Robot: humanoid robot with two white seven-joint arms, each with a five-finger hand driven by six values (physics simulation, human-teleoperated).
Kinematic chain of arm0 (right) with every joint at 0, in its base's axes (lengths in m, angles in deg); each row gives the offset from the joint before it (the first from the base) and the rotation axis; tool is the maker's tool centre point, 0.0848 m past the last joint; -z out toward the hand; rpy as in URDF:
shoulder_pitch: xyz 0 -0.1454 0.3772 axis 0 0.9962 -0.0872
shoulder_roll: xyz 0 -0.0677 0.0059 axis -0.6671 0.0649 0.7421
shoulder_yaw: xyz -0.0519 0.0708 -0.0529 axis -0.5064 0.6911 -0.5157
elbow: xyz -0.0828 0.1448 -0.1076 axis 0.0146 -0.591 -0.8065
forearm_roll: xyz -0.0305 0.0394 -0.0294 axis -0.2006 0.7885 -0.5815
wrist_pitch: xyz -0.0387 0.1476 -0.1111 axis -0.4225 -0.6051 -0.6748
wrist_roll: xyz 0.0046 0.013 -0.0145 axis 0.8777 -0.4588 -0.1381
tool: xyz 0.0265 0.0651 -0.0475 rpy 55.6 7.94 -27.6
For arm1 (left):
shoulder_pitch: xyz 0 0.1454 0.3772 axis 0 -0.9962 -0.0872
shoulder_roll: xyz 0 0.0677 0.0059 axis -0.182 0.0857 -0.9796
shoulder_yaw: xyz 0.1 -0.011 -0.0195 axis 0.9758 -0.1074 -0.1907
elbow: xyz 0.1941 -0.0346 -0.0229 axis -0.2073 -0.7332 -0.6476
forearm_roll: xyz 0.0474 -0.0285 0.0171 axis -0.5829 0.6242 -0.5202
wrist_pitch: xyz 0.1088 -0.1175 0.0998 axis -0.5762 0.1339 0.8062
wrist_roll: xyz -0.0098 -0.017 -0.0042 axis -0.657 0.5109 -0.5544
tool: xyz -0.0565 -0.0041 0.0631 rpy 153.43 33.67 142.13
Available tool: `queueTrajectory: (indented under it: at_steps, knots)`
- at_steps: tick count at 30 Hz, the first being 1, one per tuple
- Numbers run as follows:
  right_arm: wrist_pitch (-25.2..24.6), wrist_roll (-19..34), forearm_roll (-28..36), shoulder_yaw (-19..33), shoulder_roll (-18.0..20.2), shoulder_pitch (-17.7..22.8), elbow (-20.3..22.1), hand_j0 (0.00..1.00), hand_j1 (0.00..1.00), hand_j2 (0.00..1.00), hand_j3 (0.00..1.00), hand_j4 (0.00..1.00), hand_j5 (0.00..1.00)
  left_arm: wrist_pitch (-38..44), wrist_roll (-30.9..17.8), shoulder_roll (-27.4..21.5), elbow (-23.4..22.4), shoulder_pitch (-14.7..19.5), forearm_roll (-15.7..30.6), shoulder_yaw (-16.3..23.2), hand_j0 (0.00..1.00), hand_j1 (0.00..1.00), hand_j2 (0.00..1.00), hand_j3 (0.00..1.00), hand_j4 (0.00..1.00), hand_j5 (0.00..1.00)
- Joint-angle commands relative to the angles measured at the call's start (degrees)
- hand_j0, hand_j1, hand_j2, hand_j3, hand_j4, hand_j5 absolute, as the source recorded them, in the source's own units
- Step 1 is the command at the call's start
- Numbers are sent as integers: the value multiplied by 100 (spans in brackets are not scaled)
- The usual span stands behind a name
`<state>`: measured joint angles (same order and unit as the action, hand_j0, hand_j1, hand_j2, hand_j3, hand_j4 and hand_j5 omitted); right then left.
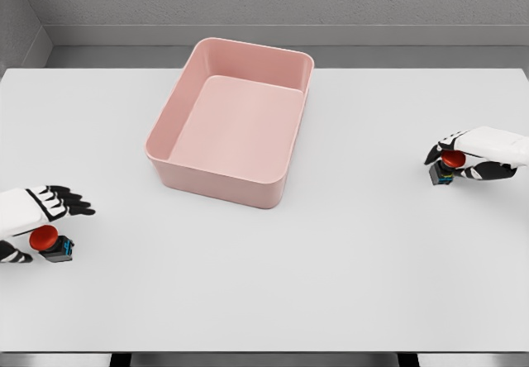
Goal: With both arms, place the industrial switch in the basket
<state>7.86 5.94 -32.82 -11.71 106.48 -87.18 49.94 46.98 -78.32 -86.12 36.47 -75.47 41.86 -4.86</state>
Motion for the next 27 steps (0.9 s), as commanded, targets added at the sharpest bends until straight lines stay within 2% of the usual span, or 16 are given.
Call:
queueTrajectory:
  at_steps: [1, 4, 8, 21, 22, 26, 27]
  knots:
    - [-8, 4, 27, 6, 11, 0, 3, 53, 53, 53, 53, 53, 53, 1, 35, 26, -103, 0, -20, -7, 100, 100, 100, 100, 100, 100]
    - [-8, 4, 36, 6, 2, -9, 3, 49, 49, 49, 49, 49, 49, 1, 35, 62, -103, 0, -125, -16, 100, 100, 100, 100, 100, 100]
    - [-8, -5, 36, 24, -6, -18, 3, 48, 48, 48, 48, 48, 48, 1, 35, 176, -42, -18, -354, -86, 100, 100, 100, 100, 100, 100]
    - [-8, -31, 44, 208, -50, -132, 55, 45, 45, 45, 45, 45, 45, 1, 158, 185, -24, -167, -362, -104, 100, 100, 100, 100, 100, 100]
    - [-8, -31, 44, 217, -59, -149, 55, 45, 45, 45, 45, 45, 45, 1, 158, 185, -24, -167, -362, -104, 99, 99, 99, 99, 99, 99]
    - [-8, -13, 44, 217, -77, -264, 64, 46, 46, 46, 46, 46, 46, 1, 158, 185, -68, -185, -371, -104, 83, 83, 83, 83, 83, 83]
    - [-8, -5, 44, 208, -112, -334, 73, 46, 46, 46, 46, 46, 46, 1, 158, 185, -68, -238, -371, -113, 82, 82, 82, 82, 82, 82]
